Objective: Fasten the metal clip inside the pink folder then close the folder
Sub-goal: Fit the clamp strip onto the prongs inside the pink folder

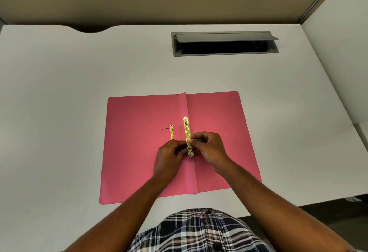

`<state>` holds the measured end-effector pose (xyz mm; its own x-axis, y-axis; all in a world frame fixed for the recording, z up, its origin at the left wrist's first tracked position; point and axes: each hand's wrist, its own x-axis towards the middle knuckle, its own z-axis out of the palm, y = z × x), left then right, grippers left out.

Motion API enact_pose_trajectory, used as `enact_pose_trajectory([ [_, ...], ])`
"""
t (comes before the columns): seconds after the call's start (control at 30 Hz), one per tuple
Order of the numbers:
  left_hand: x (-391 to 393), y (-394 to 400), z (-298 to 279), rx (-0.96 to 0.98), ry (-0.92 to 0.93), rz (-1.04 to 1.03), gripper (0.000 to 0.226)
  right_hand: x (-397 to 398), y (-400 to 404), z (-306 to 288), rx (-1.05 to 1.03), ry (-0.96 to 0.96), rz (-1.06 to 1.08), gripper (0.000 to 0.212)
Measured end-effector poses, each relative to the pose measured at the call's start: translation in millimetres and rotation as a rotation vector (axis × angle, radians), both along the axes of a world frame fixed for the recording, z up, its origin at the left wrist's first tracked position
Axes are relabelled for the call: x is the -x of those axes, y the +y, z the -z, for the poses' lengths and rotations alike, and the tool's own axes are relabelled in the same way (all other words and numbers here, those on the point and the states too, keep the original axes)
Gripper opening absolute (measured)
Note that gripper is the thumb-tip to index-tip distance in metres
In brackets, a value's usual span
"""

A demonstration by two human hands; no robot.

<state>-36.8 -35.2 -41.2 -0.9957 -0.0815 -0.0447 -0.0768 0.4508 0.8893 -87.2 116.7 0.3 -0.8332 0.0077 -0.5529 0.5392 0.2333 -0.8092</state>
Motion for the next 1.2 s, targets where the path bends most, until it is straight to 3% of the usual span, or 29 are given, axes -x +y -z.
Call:
enact_pose_trajectory([
  [0.17,1.2,-6.0,-1.7,-0.02,0.008,-0.122,0.035,0.5,1.8,4.8,0.01,-0.041,-0.005,0.017],
  [0.47,20.0,-10.7,-2.8,0.327,0.083,0.193,0.037,-0.7,0.5,13.1,-0.008,-0.037,0.007,0.018],
  [0.97,25.4,-23.5,5.5,0.457,0.059,0.36,0.059,3.8,0.2,29.9,-0.362,0.128,-0.122,0.018],
  [1.2,26.5,-22.3,2.1,0.514,0.074,0.404,0.065,1.5,2.5,32.2,-0.458,0.265,-0.259,0.031],
])
